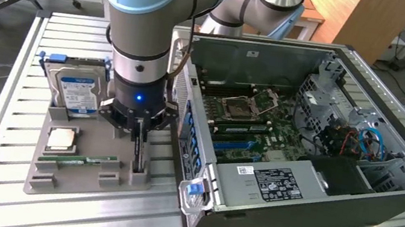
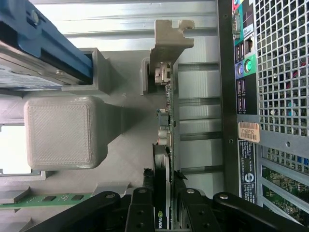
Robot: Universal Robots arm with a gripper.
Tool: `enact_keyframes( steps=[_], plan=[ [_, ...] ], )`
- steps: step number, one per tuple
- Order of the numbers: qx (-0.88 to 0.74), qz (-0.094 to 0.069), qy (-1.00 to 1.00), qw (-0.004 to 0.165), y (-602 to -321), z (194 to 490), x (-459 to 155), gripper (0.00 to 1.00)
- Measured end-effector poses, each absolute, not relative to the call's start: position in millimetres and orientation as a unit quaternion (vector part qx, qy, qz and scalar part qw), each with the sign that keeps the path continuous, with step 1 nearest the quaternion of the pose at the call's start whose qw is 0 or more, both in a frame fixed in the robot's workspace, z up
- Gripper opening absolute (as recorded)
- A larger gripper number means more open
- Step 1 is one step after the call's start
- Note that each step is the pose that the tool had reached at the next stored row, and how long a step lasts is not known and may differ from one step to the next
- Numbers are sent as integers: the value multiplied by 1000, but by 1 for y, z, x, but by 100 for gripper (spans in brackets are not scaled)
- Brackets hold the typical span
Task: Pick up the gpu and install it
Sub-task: 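Pick up the gpu and move the gpu toward the slot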
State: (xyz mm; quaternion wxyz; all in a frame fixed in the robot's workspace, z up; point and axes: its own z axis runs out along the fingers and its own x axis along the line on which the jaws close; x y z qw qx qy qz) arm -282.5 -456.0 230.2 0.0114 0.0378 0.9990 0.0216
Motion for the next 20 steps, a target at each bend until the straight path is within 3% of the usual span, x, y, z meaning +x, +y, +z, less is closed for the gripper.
enact_keyframes(
  steps=[11,20],
  plan=[
    [28,22,999,11,-456,231,-282,26],
    [28,22,999,11,-456,255,-282,26]
  ],
)
